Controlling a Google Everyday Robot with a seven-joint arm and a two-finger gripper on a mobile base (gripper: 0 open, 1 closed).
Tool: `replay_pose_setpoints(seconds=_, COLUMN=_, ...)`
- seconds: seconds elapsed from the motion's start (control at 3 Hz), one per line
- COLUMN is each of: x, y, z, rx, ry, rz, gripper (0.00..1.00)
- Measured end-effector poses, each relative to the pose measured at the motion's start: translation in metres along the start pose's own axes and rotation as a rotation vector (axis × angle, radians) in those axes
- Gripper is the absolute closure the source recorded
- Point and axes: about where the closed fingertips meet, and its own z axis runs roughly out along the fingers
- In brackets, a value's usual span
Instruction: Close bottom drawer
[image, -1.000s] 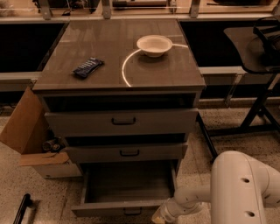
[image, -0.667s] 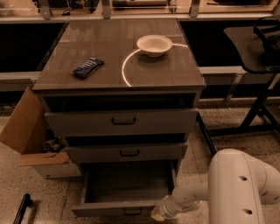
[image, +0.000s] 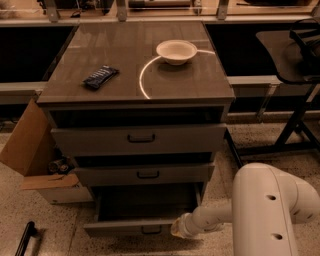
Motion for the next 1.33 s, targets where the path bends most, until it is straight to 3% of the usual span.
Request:
replay_pose_setpoints(seconds=0.33, x=-0.008, y=-0.023, z=0.006, rx=0.032, ry=0.002, rz=-0.085, gripper=1.00)
replay_pose_setpoints(seconds=0.67, x=-0.007, y=-0.044, z=0.013, rx=0.049, ry=-0.005, rz=-0.081, gripper=1.00)
replay_pose_setpoints(seconds=1.33, x=0.006, y=-0.094, z=0.016, rx=0.101, ry=-0.142, rz=0.036, gripper=1.00)
